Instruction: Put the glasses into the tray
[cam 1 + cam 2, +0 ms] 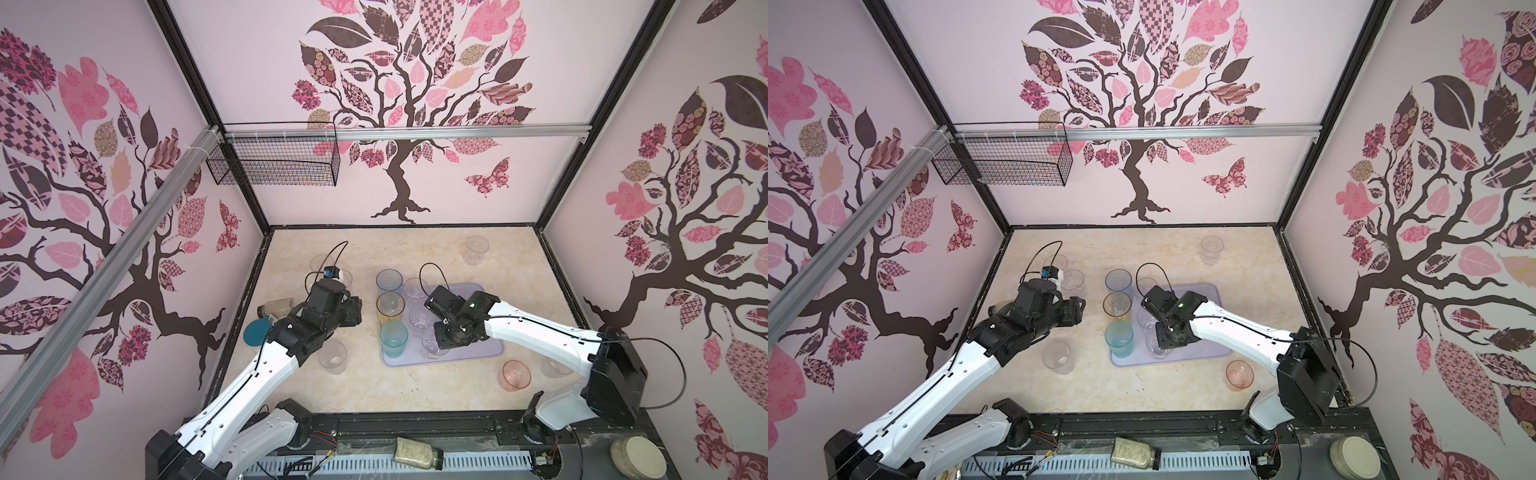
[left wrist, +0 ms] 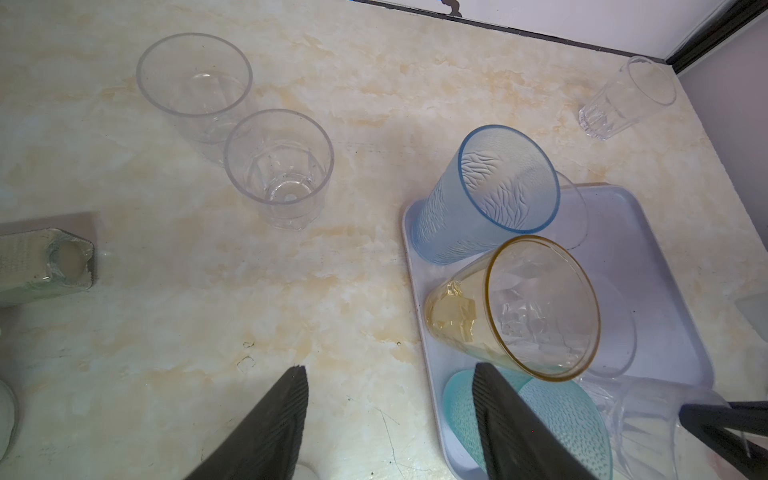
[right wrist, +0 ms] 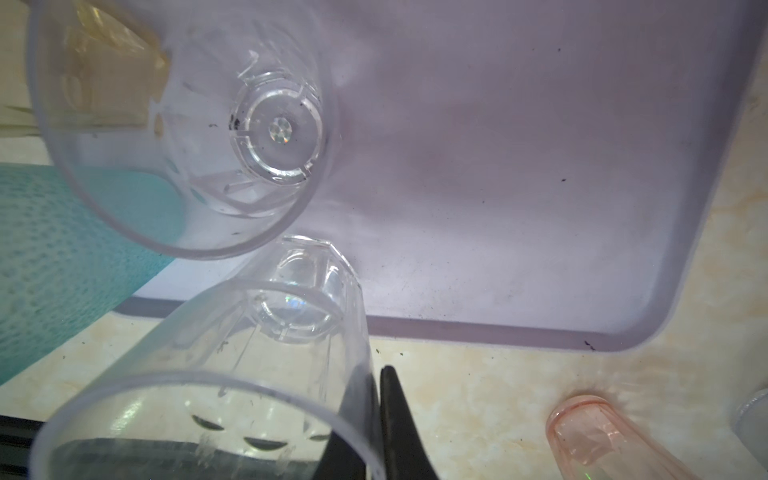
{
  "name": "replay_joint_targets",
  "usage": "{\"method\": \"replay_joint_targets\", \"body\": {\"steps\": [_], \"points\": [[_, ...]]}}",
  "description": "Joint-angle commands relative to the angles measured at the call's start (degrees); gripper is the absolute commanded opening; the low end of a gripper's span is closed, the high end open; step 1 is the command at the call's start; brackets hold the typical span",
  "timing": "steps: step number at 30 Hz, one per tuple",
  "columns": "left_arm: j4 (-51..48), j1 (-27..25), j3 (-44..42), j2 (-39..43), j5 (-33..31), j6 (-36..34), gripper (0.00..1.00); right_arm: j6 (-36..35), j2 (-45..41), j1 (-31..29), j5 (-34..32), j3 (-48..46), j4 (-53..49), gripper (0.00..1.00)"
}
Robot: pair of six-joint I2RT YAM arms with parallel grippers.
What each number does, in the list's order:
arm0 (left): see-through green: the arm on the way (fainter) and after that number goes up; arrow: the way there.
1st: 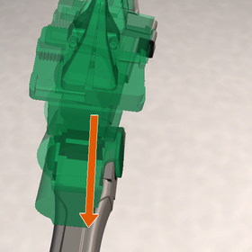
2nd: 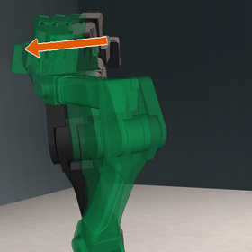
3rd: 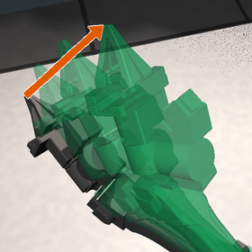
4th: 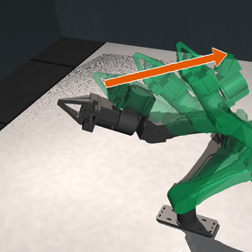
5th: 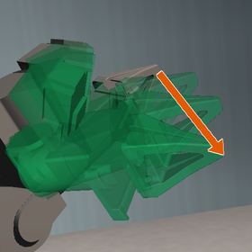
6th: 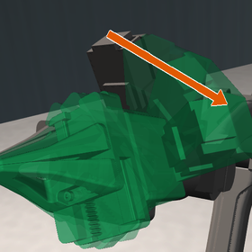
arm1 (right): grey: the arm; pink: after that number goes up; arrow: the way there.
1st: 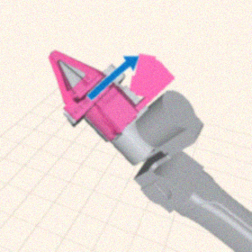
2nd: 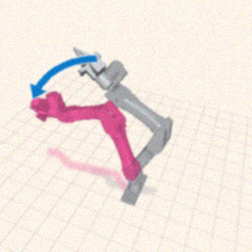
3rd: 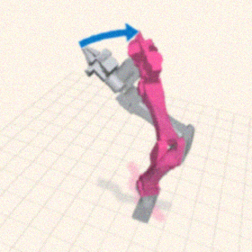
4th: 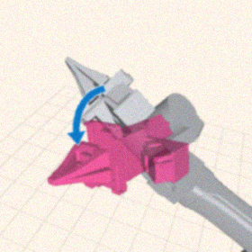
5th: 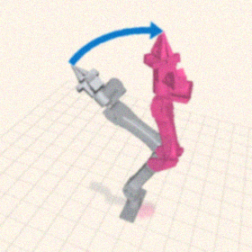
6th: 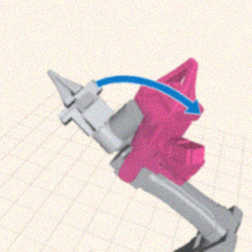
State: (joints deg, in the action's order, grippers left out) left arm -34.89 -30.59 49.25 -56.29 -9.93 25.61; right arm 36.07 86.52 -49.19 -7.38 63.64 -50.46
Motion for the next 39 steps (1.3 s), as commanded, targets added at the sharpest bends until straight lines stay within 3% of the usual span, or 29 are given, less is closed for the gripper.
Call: {"method": "replay_joint_targets", "body": {"steps": [1,11,19,25,31,35,39], "points": [[1.2,-0.2,-1.5,-0.1,0.3,-0.9,0.67,0.6,3.0,-1.4,0.1,1.4,0.9,0.0],[2.7,-0.2,-0.9,-2.6,2.2,-0.9,0.67,0.2,5.6,-2.4,0.3,2.1,1.2,0.0],[2.8,-0.2,0.4,-3.0,1.4,-3.1,0.68,-0.7,4.3,-2.3,2.9,4.2,0.7,0.18],[3.0,-0.2,1.3,-2.5,-0.3,-8.1,0.71,-3.6,1.7,-1.3,0.6,9.1,-5.6,0.34],[4.4,0.3,3.9,-3.0,5.9,-13.2,0.75,-5.5,-3.4,5.2,-0.9,10.4,-6.0,0.37],[6.9,1.1,3.9,-4.3,6.6,-11.9,0.76,-5.6,-4.2,9.7,-4.8,10.6,-0.3,0.41],[9.0,2.7,2.9,-6.8,7.6,-11.0,0.76,-5.3,-0.8,17.7,-1.9,10.9,6.9,0.42]]}}
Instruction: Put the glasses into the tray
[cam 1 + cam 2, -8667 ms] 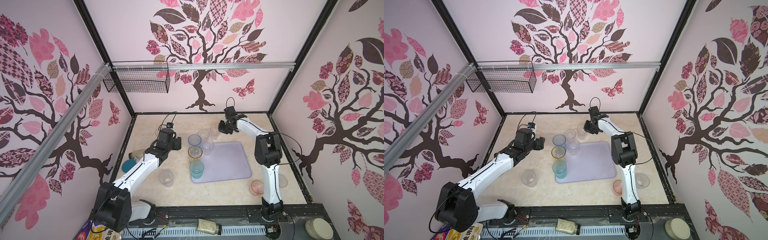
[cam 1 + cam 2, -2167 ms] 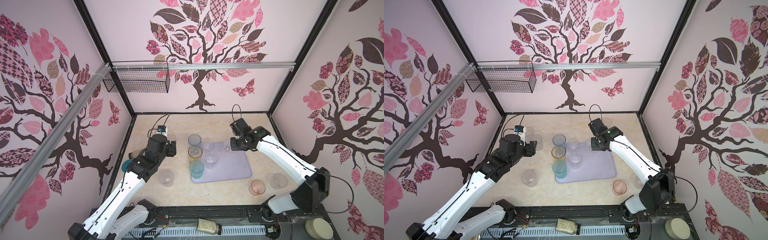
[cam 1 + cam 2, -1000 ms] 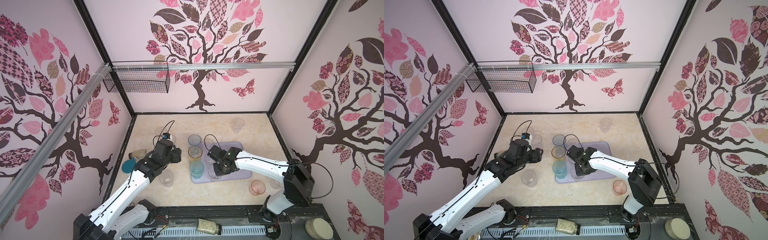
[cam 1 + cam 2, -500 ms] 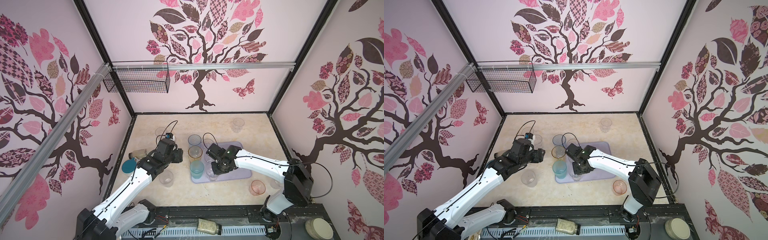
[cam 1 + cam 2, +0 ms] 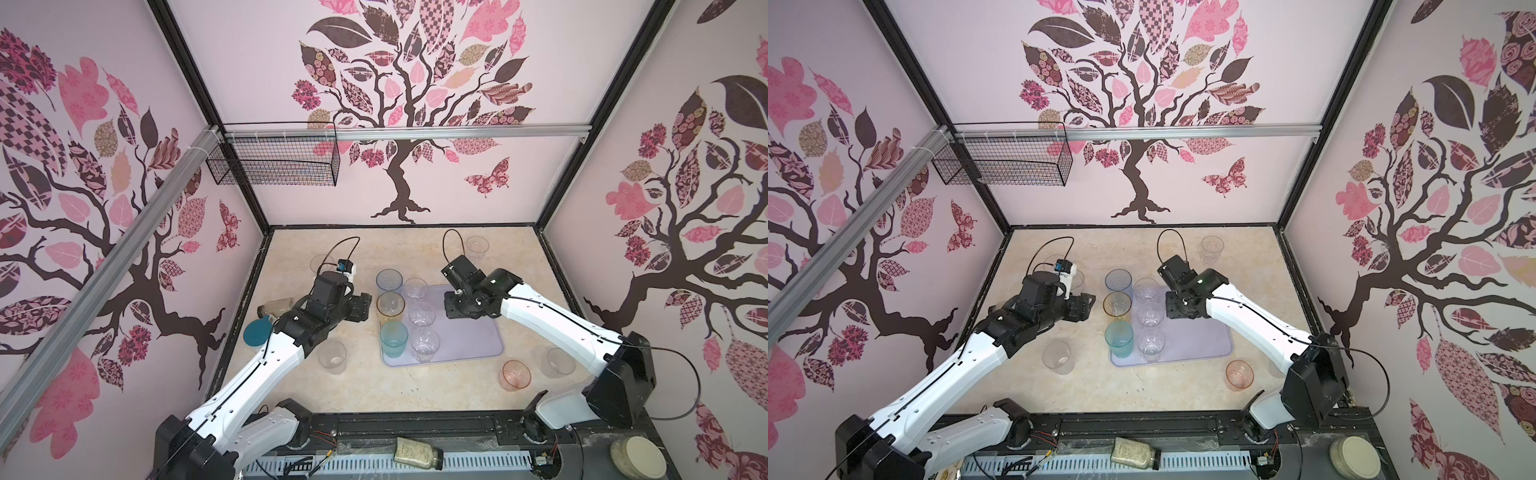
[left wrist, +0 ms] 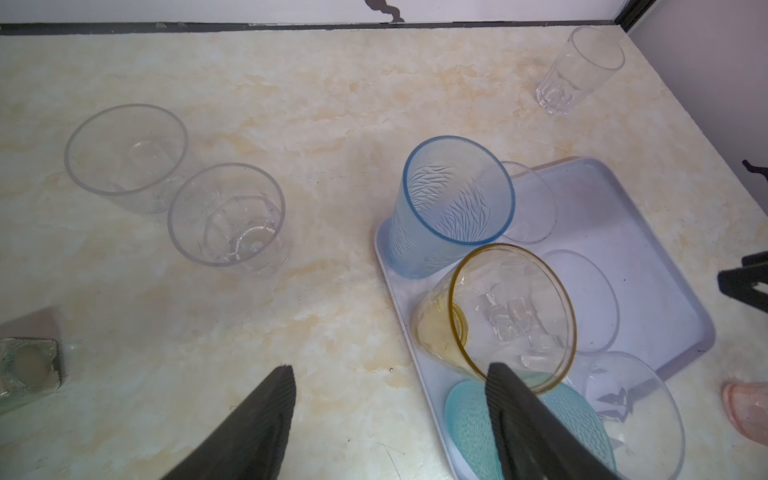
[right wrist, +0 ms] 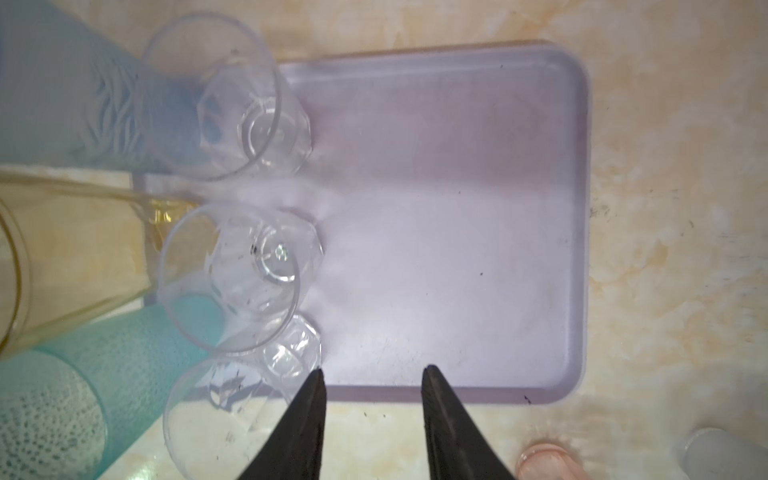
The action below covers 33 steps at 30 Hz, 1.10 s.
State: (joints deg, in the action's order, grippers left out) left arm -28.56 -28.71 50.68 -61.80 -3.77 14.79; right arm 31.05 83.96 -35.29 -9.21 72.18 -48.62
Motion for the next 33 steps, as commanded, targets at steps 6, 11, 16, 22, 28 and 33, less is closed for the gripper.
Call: {"method": "replay_joint_targets", "body": {"steps": [6,11,16,22,28,33], "points": [[4.9,1.2,1.6,-3.7,-1.2,-1.8,0.77,3.6,8.2,15.4,1.6,4.9,15.3,0.45],[5.8,0.9,1.3,-6.5,-1.9,-1.6,0.77,9.1,17.1,23.9,6.5,9.0,21.8,0.45],[7.1,0.8,-0.8,-7.7,-3.5,-2.3,0.77,8.3,25.3,26.9,7.8,17.2,20.1,0.45],[9.3,0.9,-1.6,-9.2,-5.9,-3.5,0.77,6.7,27.3,28.3,7.6,17.8,20.2,0.47],[12.1,1.6,-3.3,-9.9,-5.9,-3.5,0.77,6.5,31.1,32.0,7.4,23.8,18.5,0.52],[12.2,3.0,-4.3,-10.2,-7.0,-3.7,0.77,6.3,36.4,33.6,6.9,29.4,16.0,0.51]]}}
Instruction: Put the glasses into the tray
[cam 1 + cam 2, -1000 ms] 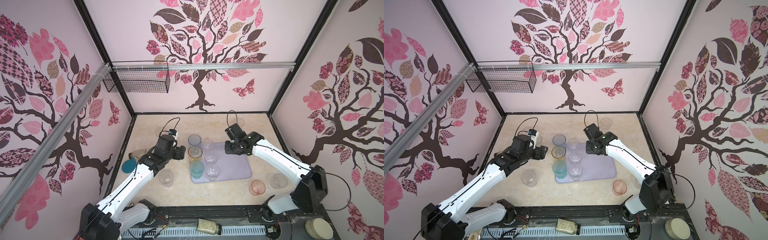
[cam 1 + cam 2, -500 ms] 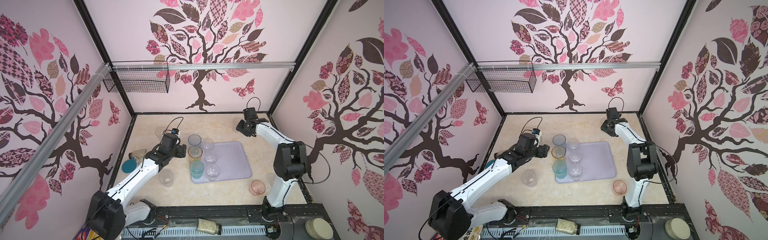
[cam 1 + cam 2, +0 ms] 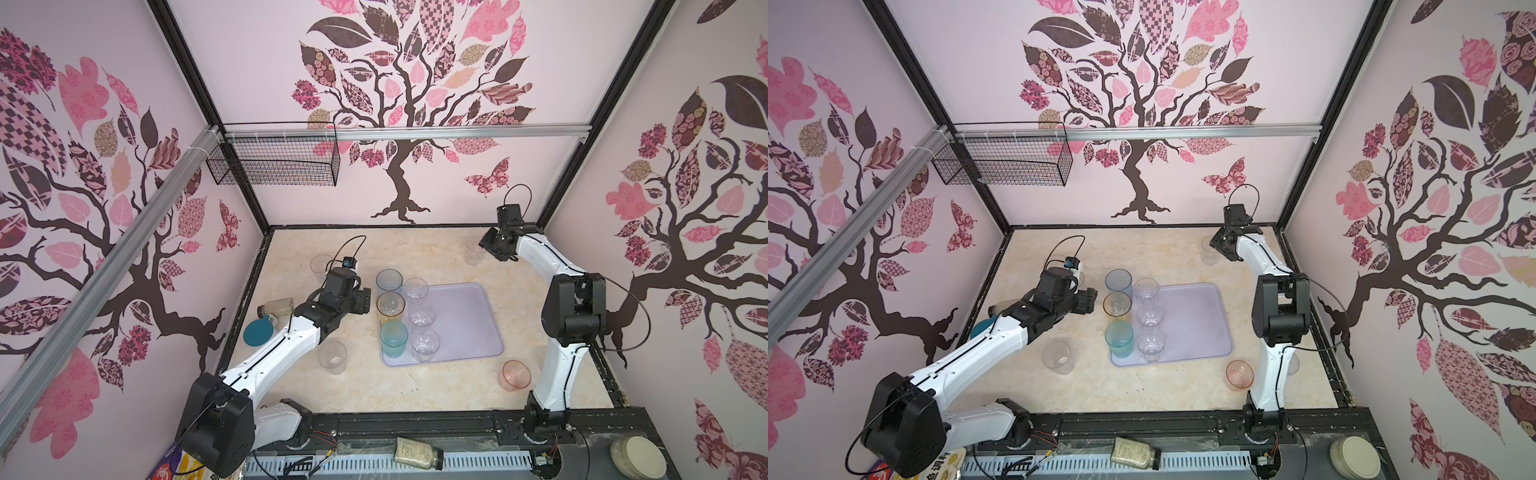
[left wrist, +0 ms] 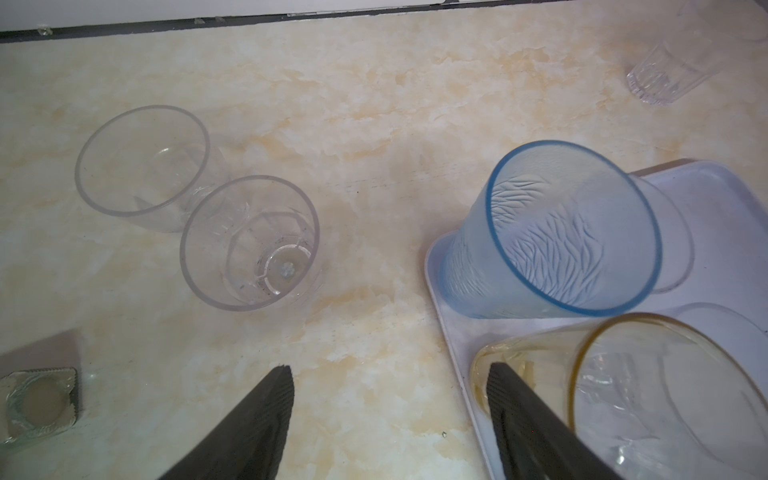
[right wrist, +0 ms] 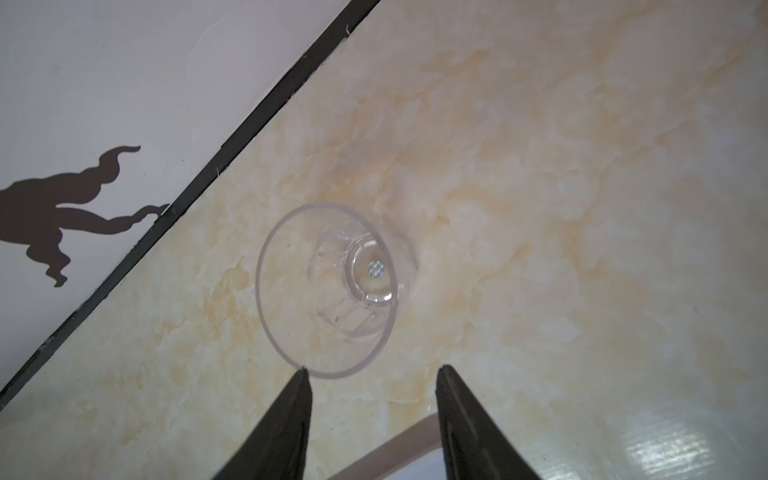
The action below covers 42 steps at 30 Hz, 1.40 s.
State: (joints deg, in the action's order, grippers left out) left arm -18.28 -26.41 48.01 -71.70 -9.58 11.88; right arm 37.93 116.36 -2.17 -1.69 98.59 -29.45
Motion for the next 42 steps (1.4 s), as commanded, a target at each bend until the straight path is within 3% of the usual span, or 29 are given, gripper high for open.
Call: {"method": "replay_joint_targets", "body": {"steps": [1,9,16,22,31,42], "points": [[1.8,0.9,-1.7,-0.3,-1.2,-0.8,0.77,-0.6,4.9,0.7,-0.5,3.9,-3.4,0.51],[2.1,1.3,-1.9,-0.8,-0.7,-1.0,0.77,-1.4,12.8,0.8,2.9,12.3,-5.9,0.42],[2.1,1.5,-2.2,-0.7,-0.7,-1.2,0.77,-2.4,14.0,0.8,4.7,13.3,-6.8,0.18],[2.2,1.8,-2.1,-0.4,-0.7,-1.3,0.77,-2.8,7.6,0.5,5.4,9.8,-5.8,0.01],[1.9,2.3,-2.3,0.6,-0.5,-1.0,0.77,-4.1,-5.8,-4.0,4.2,1.7,-5.7,0.0],[1.9,2.3,-2.4,0.8,-0.5,-0.6,0.76,-12.5,-20.7,-13.6,-3.4,-10.0,-12.9,0.0]]}}
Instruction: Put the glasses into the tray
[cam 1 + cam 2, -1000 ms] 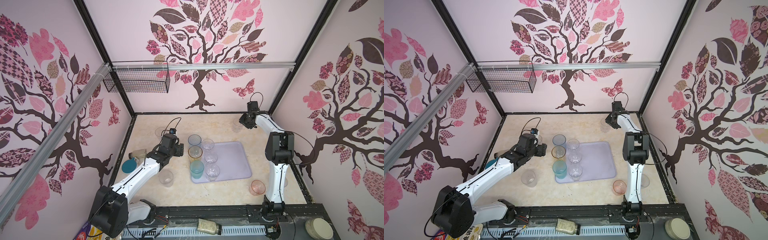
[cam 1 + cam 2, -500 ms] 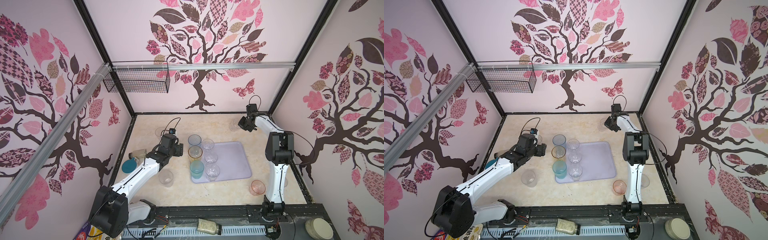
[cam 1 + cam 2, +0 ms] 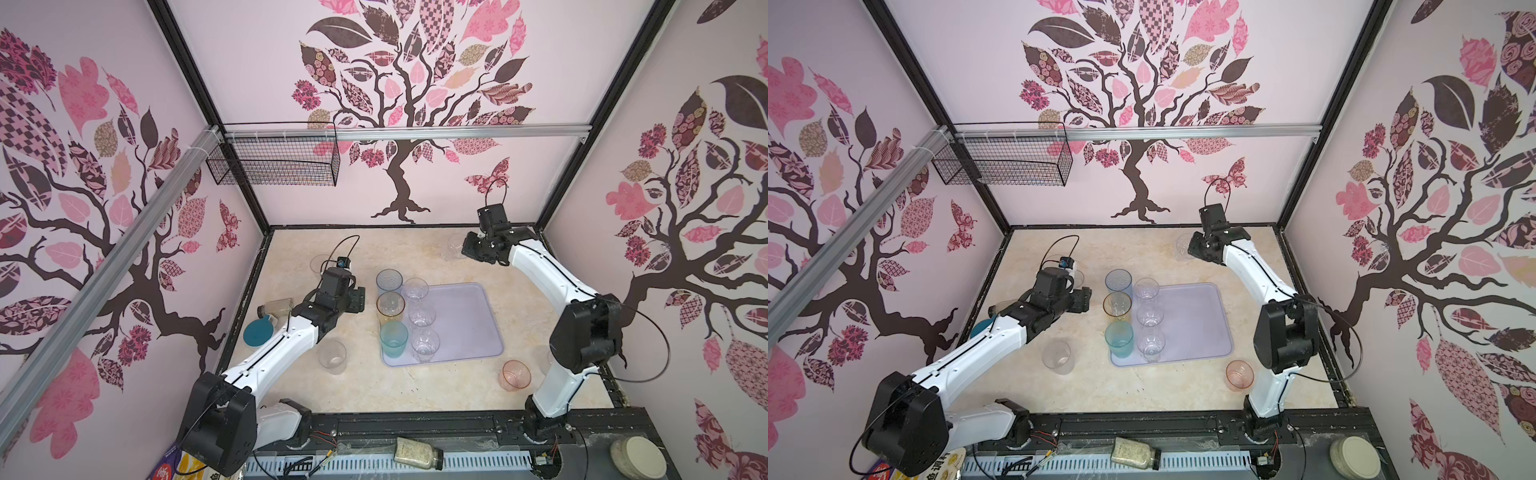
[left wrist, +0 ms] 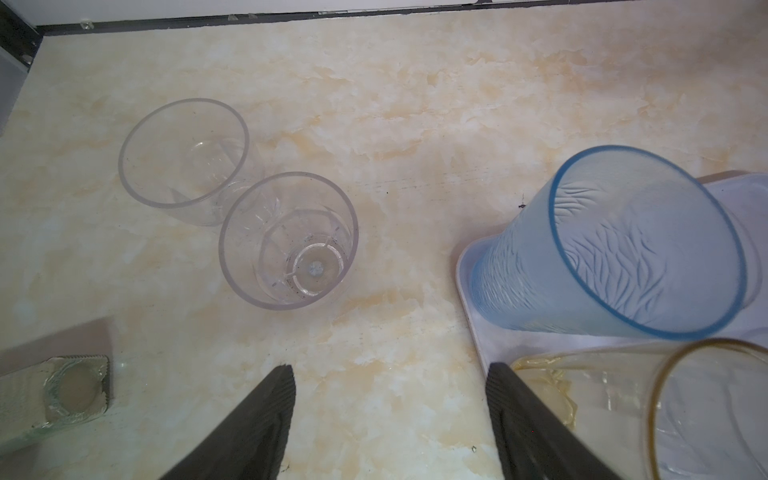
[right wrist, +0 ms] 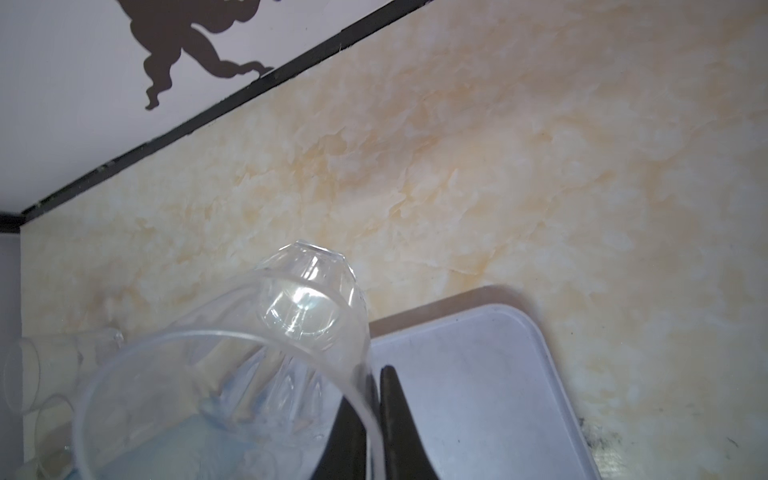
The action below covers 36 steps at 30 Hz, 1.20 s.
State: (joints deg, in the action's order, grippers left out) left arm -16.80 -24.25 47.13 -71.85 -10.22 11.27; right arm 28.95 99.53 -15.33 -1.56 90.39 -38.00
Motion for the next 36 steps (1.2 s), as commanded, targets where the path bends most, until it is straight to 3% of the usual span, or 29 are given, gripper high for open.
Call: {"method": "replay_joint_targets", "body": {"steps": [1,8,21,36], "points": [[0.4,0.2,-1.4,0.8,0.2,0.2,0.76,-4.4,-4.7,-1.2,-4.1,-2.8,-5.6,0.0],[-2.9,0.2,1.1,0.2,0.1,3.4,0.75,-10.1,-5.4,-6.9,-9.6,-6.0,-12.6,0.0],[4.5,-0.7,-4.1,0.9,1.9,3.2,0.74,-12.5,5.3,-9.2,-8.0,-1.7,-12.4,0.0],[5.9,-1.0,-5.2,1.2,1.9,3.1,0.74,-12.4,12.0,-10.0,-8.2,-0.2,-10.6,0.0]]}}
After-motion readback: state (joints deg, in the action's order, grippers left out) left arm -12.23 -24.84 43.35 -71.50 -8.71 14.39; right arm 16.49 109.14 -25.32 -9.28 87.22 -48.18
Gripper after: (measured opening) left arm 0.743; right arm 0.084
